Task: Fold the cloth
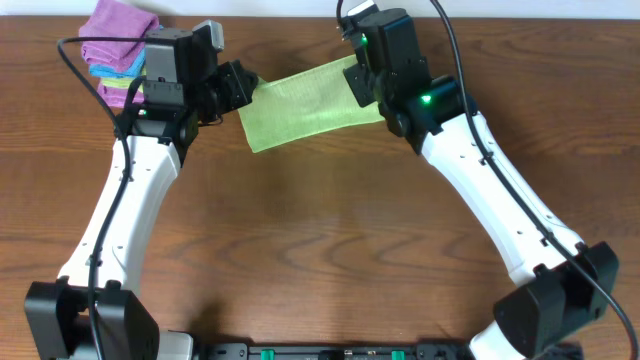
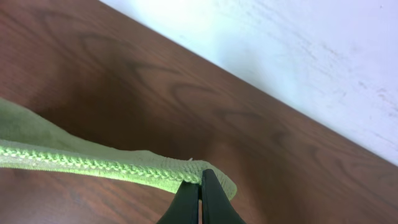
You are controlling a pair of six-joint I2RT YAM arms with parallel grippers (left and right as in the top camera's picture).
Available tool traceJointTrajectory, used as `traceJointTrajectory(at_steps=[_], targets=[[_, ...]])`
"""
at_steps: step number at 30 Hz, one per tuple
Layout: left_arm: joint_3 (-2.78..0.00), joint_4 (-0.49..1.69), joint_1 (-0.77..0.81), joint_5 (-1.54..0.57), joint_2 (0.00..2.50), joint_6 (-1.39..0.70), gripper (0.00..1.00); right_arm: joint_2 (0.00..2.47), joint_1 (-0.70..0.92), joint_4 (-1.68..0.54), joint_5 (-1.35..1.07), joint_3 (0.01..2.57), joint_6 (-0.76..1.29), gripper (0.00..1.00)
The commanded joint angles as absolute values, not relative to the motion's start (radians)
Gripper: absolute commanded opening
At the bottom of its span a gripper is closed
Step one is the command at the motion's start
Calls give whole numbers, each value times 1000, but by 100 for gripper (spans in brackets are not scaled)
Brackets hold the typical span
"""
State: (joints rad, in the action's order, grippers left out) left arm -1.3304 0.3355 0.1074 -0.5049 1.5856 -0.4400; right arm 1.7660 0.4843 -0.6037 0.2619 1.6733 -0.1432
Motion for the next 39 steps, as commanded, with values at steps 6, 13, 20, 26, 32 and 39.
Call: traceJointTrajectory(at_steps=[6,13,20,26,32,39], targets=[[-1359,352,106,-426,1566,-400,6,1744,469,-632,281,1695,-151,1],[-1359,199,106,-382,1590,-357,6,1758,427,-484,280,1695,-151,1],[-1359,192,106,-468,1597,-354,6,1762,415,-466,247,1695,-150,1],[-1359,638,106,-516,1546,-336,6,1754,485,-876,184,1696,-125,1],[-1359,908,107,-675,1538,-312,6,1720,561,-1150,125,1696,-15,1],[-1359,1119,107,-668,1537,-272,96,1700,573,-1330,10,1696,-15,99]])
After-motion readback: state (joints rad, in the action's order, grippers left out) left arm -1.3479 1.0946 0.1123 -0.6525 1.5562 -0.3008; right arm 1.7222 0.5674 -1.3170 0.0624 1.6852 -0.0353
